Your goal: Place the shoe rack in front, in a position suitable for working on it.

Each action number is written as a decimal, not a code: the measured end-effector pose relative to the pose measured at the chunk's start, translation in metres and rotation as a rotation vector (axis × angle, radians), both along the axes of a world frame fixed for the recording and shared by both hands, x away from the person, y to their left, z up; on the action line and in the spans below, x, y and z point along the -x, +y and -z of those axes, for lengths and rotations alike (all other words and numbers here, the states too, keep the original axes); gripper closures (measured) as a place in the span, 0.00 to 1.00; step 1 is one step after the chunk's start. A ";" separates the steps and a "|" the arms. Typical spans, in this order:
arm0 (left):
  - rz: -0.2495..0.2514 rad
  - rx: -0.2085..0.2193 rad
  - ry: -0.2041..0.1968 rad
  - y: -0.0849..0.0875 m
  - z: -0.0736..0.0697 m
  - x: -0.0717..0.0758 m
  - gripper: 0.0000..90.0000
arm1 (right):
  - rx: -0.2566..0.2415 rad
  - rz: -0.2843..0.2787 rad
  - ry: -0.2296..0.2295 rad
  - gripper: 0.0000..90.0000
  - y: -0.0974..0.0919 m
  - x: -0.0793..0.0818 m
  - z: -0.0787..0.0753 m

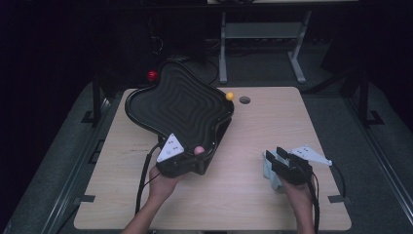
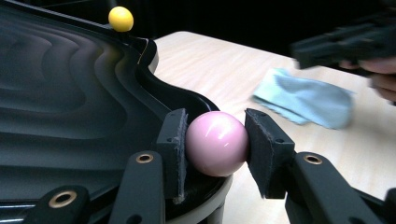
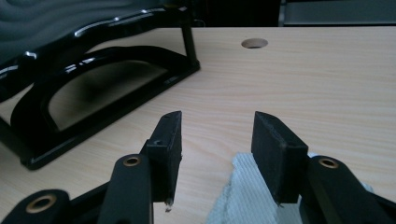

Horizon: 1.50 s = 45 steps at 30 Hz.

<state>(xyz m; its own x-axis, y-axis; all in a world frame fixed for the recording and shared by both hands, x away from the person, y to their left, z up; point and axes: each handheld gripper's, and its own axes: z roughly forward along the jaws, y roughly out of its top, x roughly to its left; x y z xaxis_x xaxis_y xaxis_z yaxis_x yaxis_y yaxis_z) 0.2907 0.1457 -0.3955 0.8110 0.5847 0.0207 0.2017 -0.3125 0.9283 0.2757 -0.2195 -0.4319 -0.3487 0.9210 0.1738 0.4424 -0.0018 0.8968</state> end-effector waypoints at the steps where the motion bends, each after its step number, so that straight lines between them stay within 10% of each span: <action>1: 0.017 0.002 0.002 -0.001 0.000 0.003 0.67 | -0.004 -0.004 -0.003 0.58 0.001 -0.001 -0.001; 23: 0.303 -0.005 0.032 0.015 -0.003 0.054 0.67 | -0.002 -0.026 -0.069 0.56 0.019 -0.027 -0.024; 45: 0.087 -0.013 0.011 0.083 -0.005 0.020 0.67 | 0.033 -0.085 -0.090 0.67 0.051 -0.038 -0.030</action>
